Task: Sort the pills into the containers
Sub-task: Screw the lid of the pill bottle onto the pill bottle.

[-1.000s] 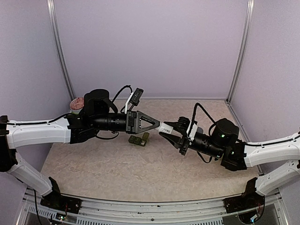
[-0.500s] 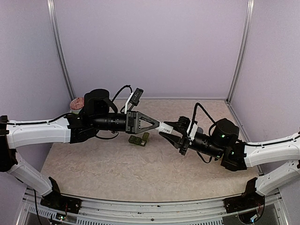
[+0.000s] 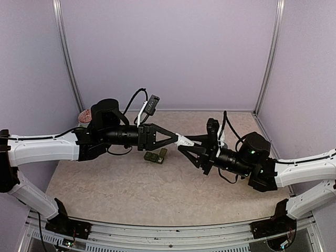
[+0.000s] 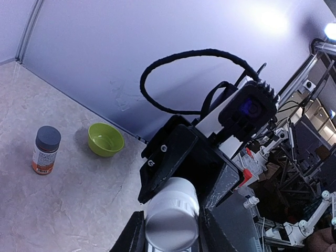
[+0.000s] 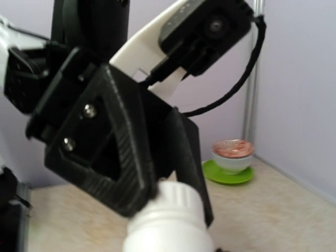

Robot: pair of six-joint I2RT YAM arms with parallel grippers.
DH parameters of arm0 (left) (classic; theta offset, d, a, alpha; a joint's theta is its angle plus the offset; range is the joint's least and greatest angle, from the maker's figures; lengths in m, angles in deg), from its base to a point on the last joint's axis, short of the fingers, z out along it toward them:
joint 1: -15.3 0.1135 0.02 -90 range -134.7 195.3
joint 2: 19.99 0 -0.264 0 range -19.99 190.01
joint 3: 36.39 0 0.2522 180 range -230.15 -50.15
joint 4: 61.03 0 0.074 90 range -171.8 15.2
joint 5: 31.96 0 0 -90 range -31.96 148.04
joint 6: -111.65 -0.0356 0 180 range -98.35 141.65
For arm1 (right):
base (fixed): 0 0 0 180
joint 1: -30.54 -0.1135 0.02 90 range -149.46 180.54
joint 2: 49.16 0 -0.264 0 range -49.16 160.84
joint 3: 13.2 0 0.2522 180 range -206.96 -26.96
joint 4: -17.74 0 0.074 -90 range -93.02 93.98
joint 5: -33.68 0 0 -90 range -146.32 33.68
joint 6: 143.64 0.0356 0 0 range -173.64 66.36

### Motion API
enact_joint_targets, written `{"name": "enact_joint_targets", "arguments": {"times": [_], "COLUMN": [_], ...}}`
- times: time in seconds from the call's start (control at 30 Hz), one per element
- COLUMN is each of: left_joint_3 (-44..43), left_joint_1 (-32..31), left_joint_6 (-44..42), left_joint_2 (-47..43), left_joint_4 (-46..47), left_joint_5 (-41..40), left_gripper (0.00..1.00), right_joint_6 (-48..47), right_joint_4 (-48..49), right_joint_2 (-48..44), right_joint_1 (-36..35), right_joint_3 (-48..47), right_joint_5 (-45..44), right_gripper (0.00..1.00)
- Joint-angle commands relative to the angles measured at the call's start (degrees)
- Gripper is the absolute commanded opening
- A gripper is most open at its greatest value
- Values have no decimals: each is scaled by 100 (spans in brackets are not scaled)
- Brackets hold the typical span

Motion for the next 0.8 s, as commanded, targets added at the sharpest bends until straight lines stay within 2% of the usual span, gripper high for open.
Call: {"name": "enact_joint_targets", "arguments": {"times": [0.0, 0.27, 0.5, 0.6, 0.77], "left_joint_3": [29, 15, -110, -81, -18], "left_joint_1": [-214, -248, -231, -186, -44], "left_joint_6": [-621, -877, -611, -422, -258], "left_joint_2": [-223, -287, -218, -226, -373], "left_joint_4": [529, 520, 122, 40, -116], "left_joint_5": [860, 1209, 556, 288, -92], "left_gripper": [7, 6, 3, 3, 3], "right_joint_6": [1276, 1668, 1433, 1238, 1013], "right_joint_4": [102, 163, 60, -15, -119], "right_joint_2": [-149, -174, -54, -30, -42], "right_joint_1": [-19, -18, -18, -18, -19], "right_joint_3": [-121, -140, -186, -188, -167], "right_joint_5": [-28, 258, 273, 189, -43], "right_gripper": [19, 19, 24, 31, 58]}}
